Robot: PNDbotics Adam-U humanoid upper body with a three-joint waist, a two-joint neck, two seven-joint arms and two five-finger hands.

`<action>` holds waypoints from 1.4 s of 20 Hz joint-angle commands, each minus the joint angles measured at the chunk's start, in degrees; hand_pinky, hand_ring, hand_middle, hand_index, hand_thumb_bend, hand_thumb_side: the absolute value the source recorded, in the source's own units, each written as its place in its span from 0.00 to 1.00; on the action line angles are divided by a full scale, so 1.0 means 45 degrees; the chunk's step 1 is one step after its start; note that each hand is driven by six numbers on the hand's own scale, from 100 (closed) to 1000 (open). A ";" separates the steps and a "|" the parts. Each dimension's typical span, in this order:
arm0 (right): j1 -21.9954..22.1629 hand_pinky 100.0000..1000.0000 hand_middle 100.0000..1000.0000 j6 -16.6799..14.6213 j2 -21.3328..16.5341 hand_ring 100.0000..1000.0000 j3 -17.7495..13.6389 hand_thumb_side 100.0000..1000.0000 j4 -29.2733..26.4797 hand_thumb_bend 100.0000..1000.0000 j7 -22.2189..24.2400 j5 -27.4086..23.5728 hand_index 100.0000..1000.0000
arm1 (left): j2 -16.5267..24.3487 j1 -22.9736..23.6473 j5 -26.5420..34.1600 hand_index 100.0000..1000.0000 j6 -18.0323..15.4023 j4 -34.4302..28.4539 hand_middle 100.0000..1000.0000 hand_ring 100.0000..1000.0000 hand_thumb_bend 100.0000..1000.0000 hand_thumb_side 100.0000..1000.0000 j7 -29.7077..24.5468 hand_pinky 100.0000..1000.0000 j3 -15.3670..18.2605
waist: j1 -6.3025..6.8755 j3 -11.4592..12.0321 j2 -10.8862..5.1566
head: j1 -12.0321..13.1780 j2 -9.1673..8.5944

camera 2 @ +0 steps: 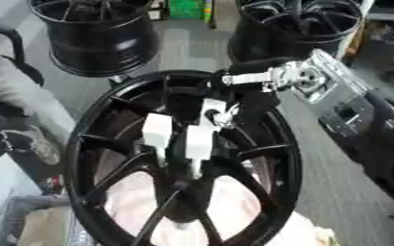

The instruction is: Pull the pin out of the wheel hub.

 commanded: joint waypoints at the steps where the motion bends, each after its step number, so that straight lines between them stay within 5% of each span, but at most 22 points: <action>1: 0.0025 0.76 0.94 0.0005 -0.0582 0.91 -0.0117 0.60 -0.0641 0.00 0.0043 -0.0246 1.00 | 0.0194 -0.0112 -0.0009 0.70 -0.0009 -0.0174 0.60 0.57 0.00 0.78 -0.0039 0.62 0.0000 | 0.0029 0.0021 -0.0120 | -0.0035 -0.0032; 28: 0.0375 0.69 0.87 0.0450 -0.0520 0.83 -0.0157 0.57 0.0013 0.00 -0.0207 0.0024 0.97 | 0.0180 -0.0145 0.0000 0.70 0.0008 -0.0201 0.60 0.58 0.00 0.78 -0.0037 0.62 -0.0029 | 0.0020 0.0127 -0.0075 | -0.0084 -0.0032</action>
